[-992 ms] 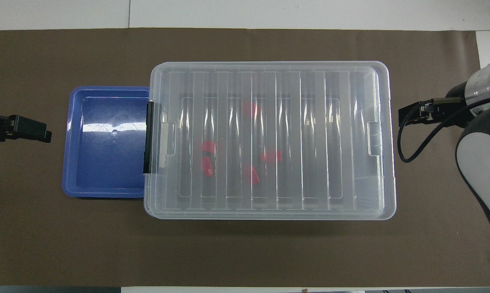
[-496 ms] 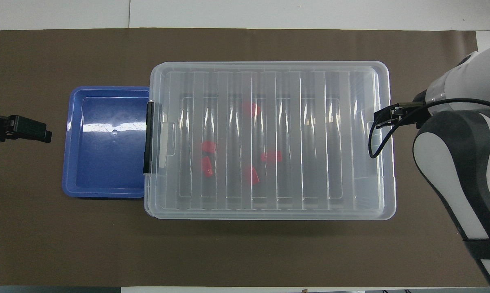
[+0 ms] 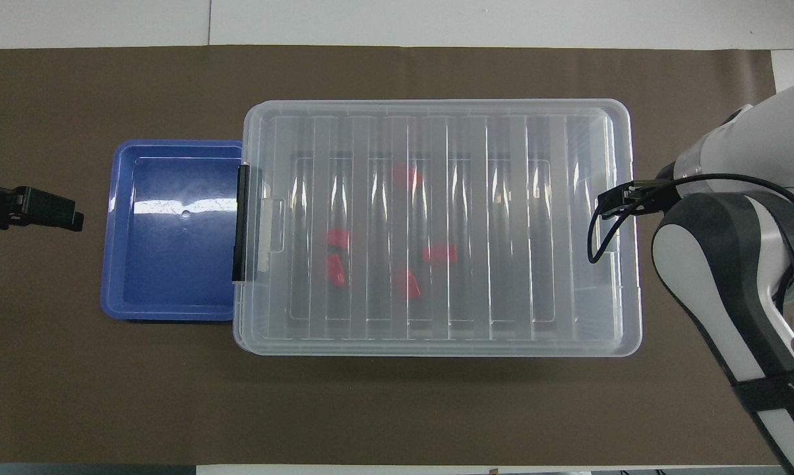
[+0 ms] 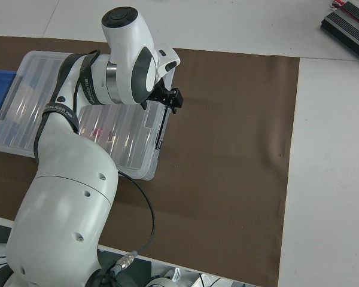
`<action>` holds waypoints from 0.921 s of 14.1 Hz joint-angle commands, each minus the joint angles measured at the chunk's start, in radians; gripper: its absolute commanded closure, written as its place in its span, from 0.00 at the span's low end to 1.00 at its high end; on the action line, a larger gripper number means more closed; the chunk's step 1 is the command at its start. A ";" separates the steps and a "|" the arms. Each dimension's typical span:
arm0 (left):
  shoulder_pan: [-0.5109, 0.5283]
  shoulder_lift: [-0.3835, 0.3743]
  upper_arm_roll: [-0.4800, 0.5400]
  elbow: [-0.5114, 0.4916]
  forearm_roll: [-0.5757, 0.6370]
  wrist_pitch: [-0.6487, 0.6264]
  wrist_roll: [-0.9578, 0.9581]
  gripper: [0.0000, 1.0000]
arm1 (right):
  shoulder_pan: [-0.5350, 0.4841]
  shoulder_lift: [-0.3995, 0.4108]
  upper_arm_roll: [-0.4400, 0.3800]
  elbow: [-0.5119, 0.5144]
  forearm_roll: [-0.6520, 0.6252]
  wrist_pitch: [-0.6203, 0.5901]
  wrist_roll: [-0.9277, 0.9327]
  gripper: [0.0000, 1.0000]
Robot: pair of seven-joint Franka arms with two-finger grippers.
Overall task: Place red block in blue tray from box
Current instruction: 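Move the right gripper to the lid edge farthest from the tray, then slide the clear lid away from the tray with the right gripper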
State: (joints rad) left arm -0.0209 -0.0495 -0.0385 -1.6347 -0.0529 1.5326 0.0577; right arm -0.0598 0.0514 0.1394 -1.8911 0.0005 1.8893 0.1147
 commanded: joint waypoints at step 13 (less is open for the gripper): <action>-0.010 -0.007 0.011 -0.008 0.015 -0.012 0.007 0.00 | -0.020 -0.028 -0.115 -0.075 0.003 0.060 -0.193 0.00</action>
State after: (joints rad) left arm -0.0207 -0.0495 -0.0385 -1.6347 -0.0529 1.5325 0.0577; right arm -0.0679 0.0464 0.0386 -1.9368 0.0005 1.9272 -0.0234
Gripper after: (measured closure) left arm 0.000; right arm 0.000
